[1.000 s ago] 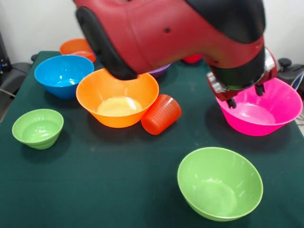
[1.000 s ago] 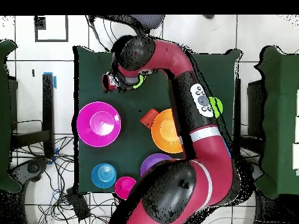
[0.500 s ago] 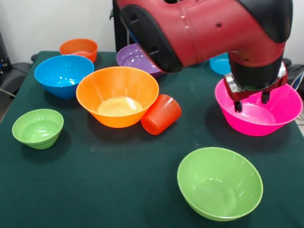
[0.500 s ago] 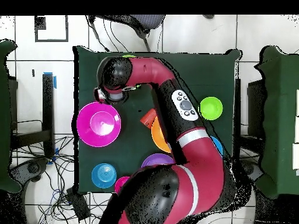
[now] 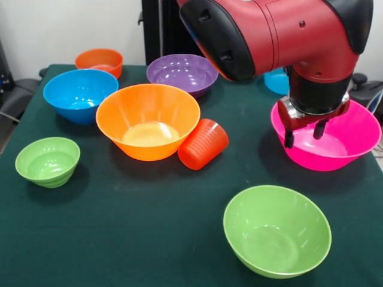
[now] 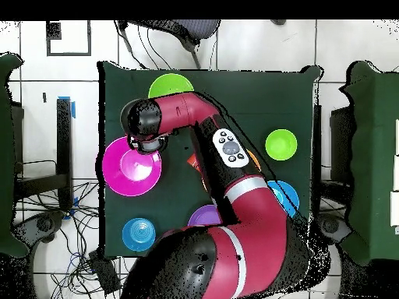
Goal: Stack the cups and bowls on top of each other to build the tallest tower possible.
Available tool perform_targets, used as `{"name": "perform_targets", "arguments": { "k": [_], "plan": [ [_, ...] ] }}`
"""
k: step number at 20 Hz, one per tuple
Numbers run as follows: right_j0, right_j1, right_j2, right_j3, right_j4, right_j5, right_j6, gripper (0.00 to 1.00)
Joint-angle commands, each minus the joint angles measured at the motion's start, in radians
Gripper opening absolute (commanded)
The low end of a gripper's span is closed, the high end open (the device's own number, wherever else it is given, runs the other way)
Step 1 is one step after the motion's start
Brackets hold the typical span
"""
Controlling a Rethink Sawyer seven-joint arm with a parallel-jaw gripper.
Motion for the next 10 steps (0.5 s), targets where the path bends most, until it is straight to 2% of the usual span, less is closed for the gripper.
{"name": "perform_targets", "arguments": {
  "k": [1, 3, 5, 10],
  "plan": [
    [-0.004, 0.013, -0.039, 0.006, -0.051, 0.007, -0.1, 1.0],
    [-0.014, 0.017, -0.017, 0.0, -0.054, 0.026, -0.163, 1.0],
    [-0.016, 0.017, -0.022, 0.006, -0.07, 0.011, -0.169, 1.0],
    [-0.01, 0.053, -0.072, 0.045, -0.085, -0.059, -0.055, 1.0]
  ]
}}
